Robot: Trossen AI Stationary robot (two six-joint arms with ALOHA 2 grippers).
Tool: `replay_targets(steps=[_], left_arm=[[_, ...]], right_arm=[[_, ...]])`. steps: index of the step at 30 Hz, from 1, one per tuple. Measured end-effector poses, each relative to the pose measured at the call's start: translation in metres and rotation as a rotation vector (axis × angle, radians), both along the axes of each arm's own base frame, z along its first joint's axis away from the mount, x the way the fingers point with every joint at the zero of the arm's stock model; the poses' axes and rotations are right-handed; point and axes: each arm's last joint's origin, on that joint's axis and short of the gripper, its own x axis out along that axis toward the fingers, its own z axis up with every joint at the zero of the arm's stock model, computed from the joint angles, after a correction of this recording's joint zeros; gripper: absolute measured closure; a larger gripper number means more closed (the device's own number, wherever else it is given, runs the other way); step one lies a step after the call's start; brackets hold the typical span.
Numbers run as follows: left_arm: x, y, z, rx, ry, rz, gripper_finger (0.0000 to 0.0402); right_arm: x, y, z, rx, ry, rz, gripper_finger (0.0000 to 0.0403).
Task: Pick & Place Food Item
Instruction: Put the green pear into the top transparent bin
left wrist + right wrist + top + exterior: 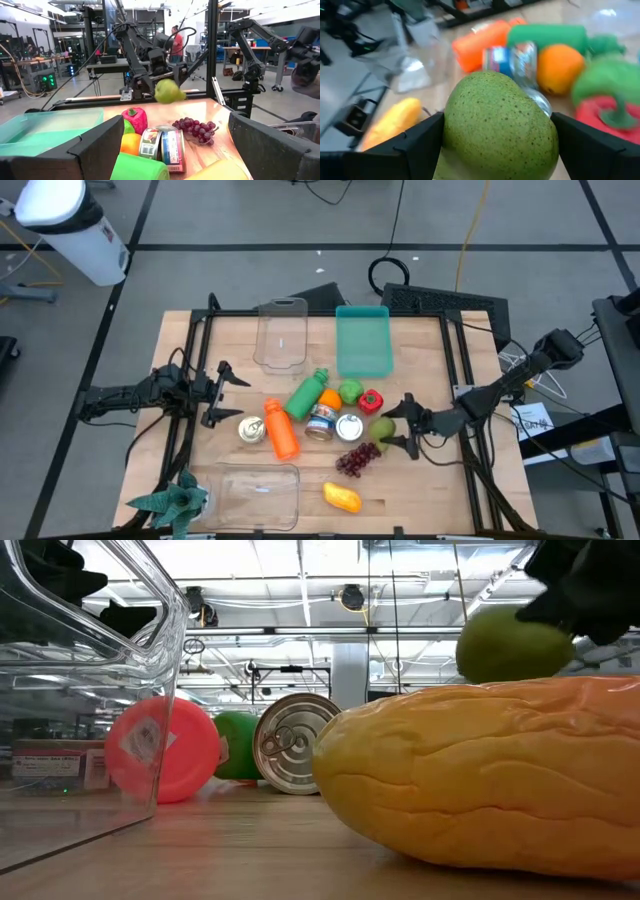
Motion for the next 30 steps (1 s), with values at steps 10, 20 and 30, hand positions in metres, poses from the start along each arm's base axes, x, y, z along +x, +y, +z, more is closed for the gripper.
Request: replay_targets(steps=[10, 20, 30], left_arm=[[0.0, 0.0, 0.0, 0.0, 0.0, 0.0, 0.0036], [0.0, 0.0, 0.0, 0.0, 0.0, 0.0, 0.0036], [0.0, 0.0, 0.0, 0.0, 0.0, 0.0, 0.0036]], right_arm=[[-0.002, 0.012, 0.011, 0.011, -0.102, 0.098, 0.0079], [-0.003, 0.029, 0.017, 0.031, -0.202, 0.299, 0.0078], [-0.003, 0.034, 0.02, 0.021, -0.247, 0.348, 0.0078]])
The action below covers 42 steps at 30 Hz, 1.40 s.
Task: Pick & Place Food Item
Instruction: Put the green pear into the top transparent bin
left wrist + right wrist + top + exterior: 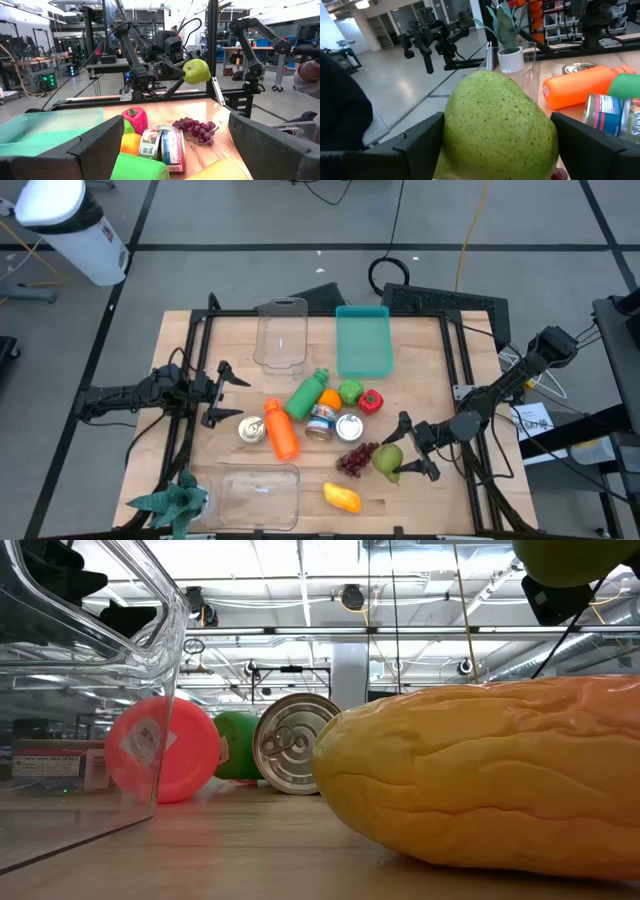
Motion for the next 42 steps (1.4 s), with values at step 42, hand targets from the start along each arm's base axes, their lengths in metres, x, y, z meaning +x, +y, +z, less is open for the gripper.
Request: replay_targets(steps=[42], left_arm=[[0.0, 0.0, 0.0, 0.0, 0.0, 0.0, 0.0036]], right_arm=[[0.003, -0.012, -0.001, -0.043, -0.011, -0.388, 0.0078]])
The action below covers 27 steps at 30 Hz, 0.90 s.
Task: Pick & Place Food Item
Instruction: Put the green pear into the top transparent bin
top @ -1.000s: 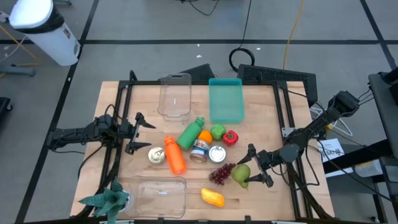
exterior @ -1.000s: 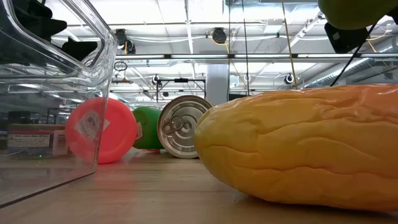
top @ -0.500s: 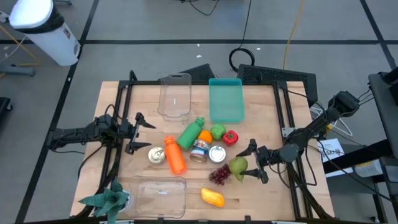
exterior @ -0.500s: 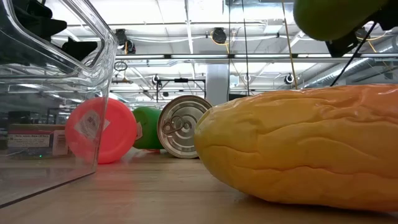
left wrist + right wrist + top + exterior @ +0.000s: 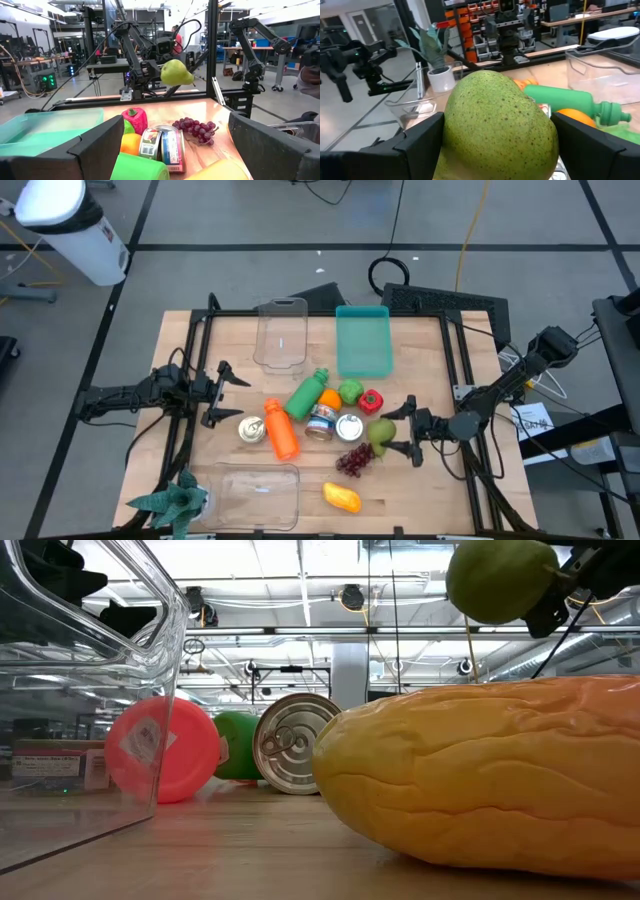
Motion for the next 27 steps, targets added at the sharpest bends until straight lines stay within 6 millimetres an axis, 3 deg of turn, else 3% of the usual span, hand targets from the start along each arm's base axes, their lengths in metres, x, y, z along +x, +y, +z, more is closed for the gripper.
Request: replay_targets(steps=[12, 27], left_arm=[[0.0, 0.0, 0.0, 0.0, 0.0, 0.0, 0.0036], [0.0, 0.0, 0.0, 0.0, 0.0, 0.0, 0.0036]], right_arm=[[0.0, -0.001, -0.002, -0.016, 0.017, -0.021, 0.0078], [-0.006, -0.016, -0.02, -0.449, 0.19, -0.396, 0.0078]])
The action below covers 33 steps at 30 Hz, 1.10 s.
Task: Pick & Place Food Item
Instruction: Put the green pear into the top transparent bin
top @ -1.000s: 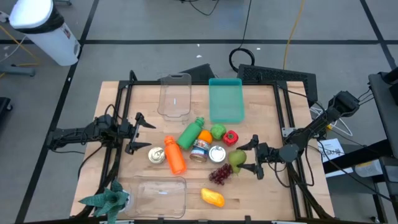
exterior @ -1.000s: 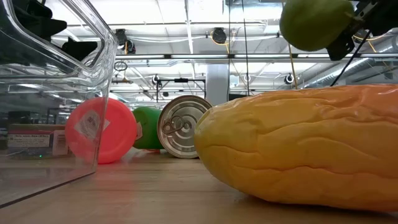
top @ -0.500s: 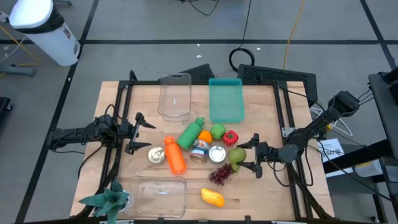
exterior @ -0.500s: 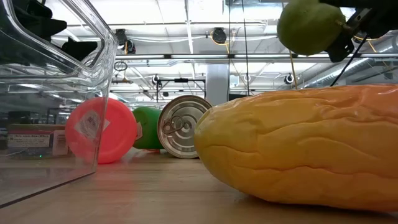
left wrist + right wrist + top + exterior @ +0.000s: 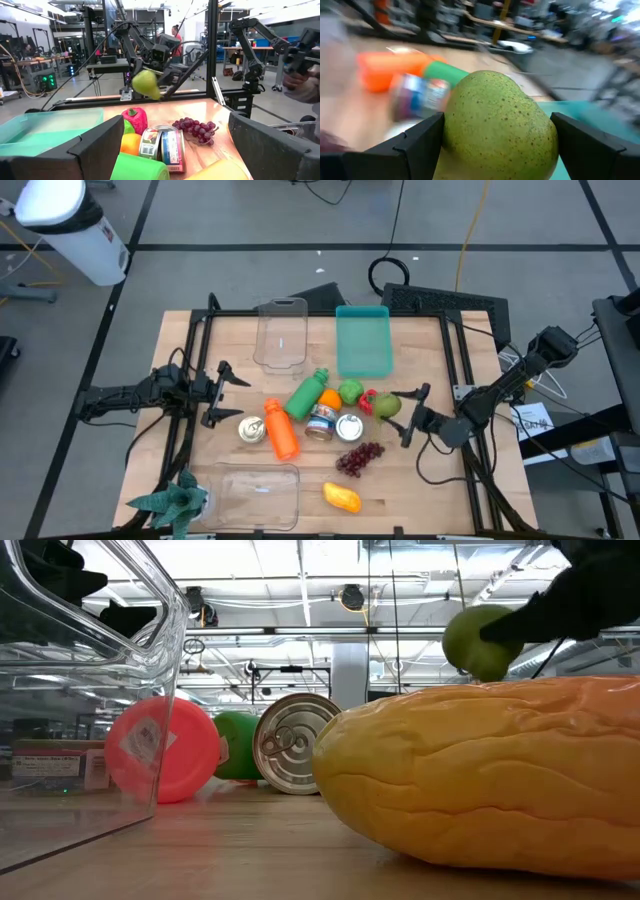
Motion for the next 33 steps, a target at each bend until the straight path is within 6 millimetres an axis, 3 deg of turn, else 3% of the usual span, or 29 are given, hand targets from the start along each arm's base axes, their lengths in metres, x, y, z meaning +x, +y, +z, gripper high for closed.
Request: replay_targets(steps=[6, 14, 19, 25, 33], left_arm=[[0.0, 0.0, 0.0, 0.0, 0.0, 0.0, 0.0036], [0.0, 0.0, 0.0, 0.0, 0.0, 0.0, 0.0036], [0.0, 0.0, 0.0, 0.0, -0.001, 0.0, 0.0036], [0.0, 0.0, 0.0, 0.0, -0.001, 0.0, 0.0036], [0.0, 0.0, 0.0, 0.0, 0.0, 0.0, 0.0036]], right_arm=[[0.002, -0.016, -0.002, -0.205, 0.074, -0.221, 0.0078], [0.001, -0.049, -0.019, -0.241, 0.108, -0.366, 0.0078], [0.004, -0.062, -0.012, -0.193, 0.005, -0.282, 0.0078], [0.012, -0.079, 0.017, -0.252, -0.224, -0.116, 0.0078], [0.021, -0.118, 0.035, -0.179, -0.409, -0.018, 0.0078]])
